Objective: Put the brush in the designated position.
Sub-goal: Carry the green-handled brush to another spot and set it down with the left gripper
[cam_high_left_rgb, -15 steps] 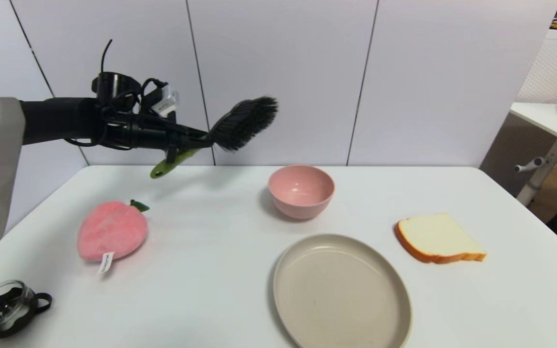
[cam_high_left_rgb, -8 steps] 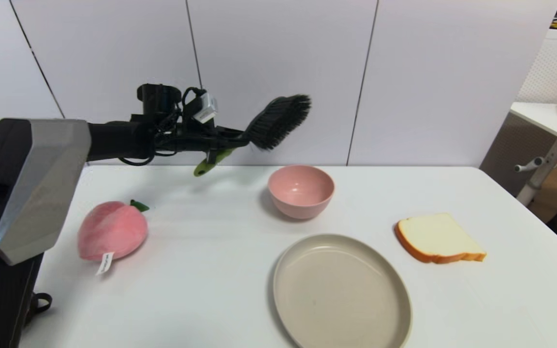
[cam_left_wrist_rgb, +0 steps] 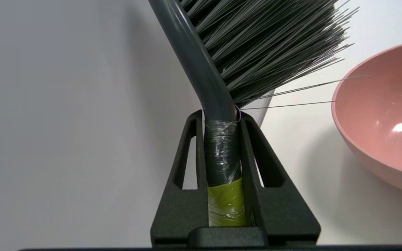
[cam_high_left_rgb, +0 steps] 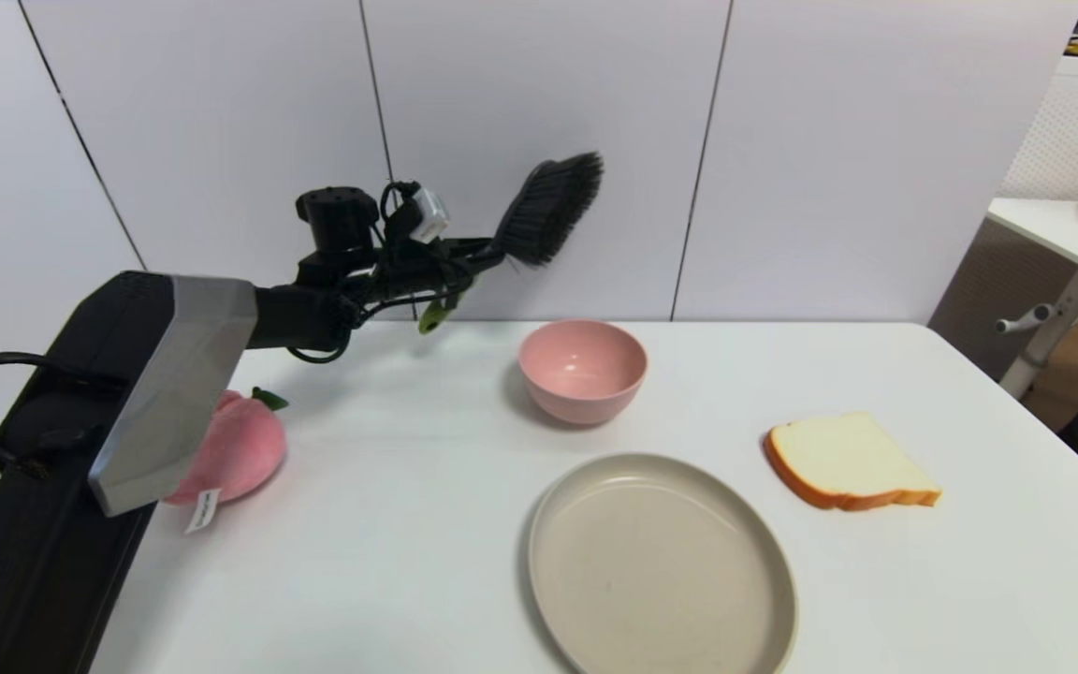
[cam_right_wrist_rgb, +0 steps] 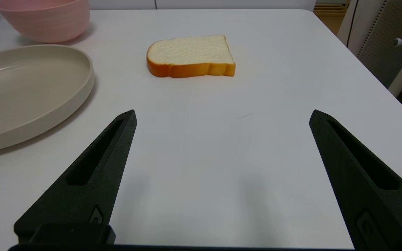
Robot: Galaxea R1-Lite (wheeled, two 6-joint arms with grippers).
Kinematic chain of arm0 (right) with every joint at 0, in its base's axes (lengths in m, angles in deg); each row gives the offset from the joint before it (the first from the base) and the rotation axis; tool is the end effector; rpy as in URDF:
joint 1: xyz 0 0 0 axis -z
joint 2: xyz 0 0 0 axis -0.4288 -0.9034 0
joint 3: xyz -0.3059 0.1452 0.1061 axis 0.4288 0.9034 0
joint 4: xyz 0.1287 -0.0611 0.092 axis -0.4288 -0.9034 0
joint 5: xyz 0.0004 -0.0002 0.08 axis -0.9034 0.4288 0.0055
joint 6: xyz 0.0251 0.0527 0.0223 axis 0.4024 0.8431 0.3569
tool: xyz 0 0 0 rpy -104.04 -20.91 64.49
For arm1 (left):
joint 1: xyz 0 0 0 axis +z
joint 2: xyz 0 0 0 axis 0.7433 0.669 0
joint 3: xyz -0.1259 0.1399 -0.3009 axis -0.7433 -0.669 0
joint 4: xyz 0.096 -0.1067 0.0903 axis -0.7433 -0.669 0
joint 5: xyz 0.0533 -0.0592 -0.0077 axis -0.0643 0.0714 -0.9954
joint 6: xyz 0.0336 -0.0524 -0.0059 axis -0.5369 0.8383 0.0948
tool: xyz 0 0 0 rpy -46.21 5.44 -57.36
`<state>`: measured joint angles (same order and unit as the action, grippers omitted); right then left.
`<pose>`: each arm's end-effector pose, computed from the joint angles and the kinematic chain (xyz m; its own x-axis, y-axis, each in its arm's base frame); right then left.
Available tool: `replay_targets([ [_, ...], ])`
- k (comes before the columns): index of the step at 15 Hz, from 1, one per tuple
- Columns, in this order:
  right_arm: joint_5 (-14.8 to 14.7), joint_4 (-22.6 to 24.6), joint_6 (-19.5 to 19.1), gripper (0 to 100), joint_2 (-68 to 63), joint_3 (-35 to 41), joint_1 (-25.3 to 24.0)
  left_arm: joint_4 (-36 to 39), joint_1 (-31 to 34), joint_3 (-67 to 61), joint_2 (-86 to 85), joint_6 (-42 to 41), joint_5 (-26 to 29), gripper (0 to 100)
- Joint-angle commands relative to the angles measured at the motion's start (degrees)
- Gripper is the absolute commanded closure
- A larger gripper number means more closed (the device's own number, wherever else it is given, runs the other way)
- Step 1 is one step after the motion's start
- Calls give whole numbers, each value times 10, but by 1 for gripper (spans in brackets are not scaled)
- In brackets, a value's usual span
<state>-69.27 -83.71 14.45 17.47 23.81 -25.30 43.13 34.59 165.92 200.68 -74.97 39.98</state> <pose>-0.0606 -0.0001 0.0744 1.0000 -0.0048 -0.0064 0.0048 1.0000 0.0013 0.5458 -0.1789 0.2134 0.4577 -0.8885 0.0326 0.7475 0.4044 0.5270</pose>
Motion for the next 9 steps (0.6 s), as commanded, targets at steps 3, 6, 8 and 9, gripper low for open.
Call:
replay_targets([
  [3,0,0,0,0,-1,1,0,8,-37,0,39,11,-9,100],
  [6,0,0,0,0,-1,1,0,12,-45,0,47,8,-10,100],
  [8,0,0,0,0,-1,1,0,13,-49,0,50,9,-23,100],
  [9,0,0,0,0,-1,1,0,13,-49,0,50,9,-32,100],
])
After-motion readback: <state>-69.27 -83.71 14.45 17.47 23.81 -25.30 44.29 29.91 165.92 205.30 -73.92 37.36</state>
